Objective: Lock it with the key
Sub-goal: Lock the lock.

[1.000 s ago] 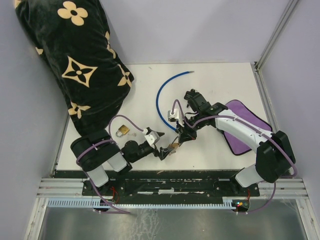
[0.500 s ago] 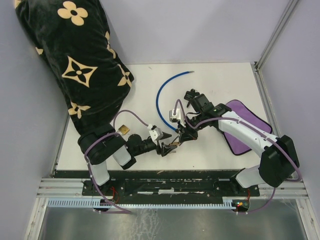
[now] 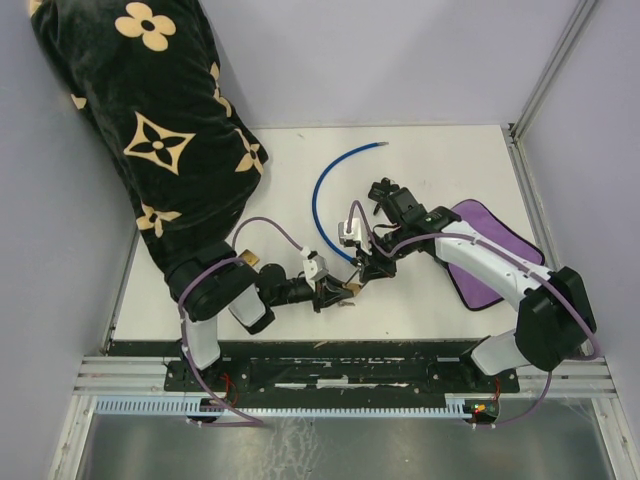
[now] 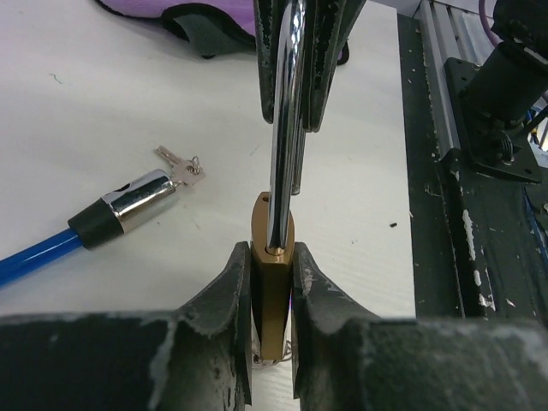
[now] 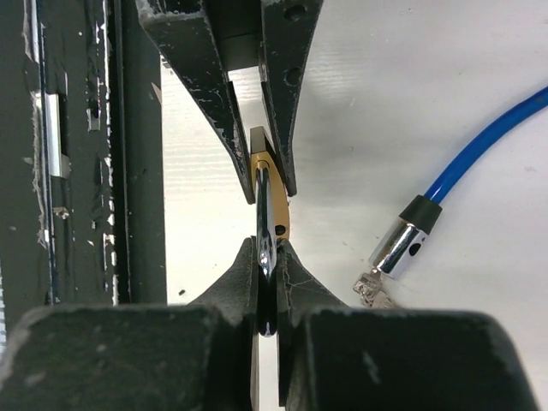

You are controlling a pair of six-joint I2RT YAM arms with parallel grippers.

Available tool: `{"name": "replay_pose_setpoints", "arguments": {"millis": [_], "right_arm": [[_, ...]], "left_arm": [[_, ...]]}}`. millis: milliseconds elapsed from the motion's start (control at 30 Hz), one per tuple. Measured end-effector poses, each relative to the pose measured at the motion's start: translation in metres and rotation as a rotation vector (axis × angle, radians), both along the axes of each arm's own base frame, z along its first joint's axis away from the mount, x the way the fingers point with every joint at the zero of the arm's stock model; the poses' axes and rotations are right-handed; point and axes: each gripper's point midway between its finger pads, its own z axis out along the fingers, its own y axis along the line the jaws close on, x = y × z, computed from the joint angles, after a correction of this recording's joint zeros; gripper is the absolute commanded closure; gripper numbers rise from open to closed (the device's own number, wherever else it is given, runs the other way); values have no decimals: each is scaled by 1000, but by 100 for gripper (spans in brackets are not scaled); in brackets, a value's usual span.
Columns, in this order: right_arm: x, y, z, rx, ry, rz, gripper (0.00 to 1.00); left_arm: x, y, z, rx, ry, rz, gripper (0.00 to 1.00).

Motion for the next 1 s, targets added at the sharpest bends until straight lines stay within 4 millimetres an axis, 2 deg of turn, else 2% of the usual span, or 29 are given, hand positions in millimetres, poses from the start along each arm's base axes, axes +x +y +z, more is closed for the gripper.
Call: {"name": "replay_pose_setpoints", "arguments": {"millis": [400, 667, 1000], "right_arm": [[4, -1, -26, 13, -142, 215, 98], [6, 1, -26, 36, -181, 269, 98], [6, 4, -26, 32, -120, 277, 98]], "left_arm": [[-2, -1, -26, 37, 48, -86, 97], [-1, 0, -27, 38, 44, -95, 97], [1, 4, -28, 44, 36, -81, 97]]}}
